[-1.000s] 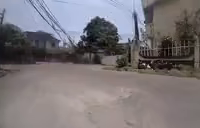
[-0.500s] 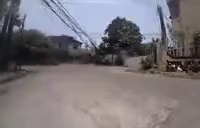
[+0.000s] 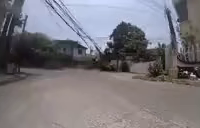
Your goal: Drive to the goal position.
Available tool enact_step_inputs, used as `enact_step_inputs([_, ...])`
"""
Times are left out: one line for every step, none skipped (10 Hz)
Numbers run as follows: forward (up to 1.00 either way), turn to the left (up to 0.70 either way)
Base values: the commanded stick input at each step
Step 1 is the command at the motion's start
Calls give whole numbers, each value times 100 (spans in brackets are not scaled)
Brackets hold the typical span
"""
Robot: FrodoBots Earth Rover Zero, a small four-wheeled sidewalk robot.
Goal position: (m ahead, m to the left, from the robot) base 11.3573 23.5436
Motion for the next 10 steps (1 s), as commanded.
enact_step_inputs([100,0])
enact_step_inputs([100,0])
enact_step_inputs([100,0])
enact_step_inputs([100,0])
enact_step_inputs([100,0])
enact_step_inputs([100,0])
enact_step_inputs([100,0])
enact_step_inputs([100,0])
enact_step_inputs([100,0])
enact_step_inputs([100,0])
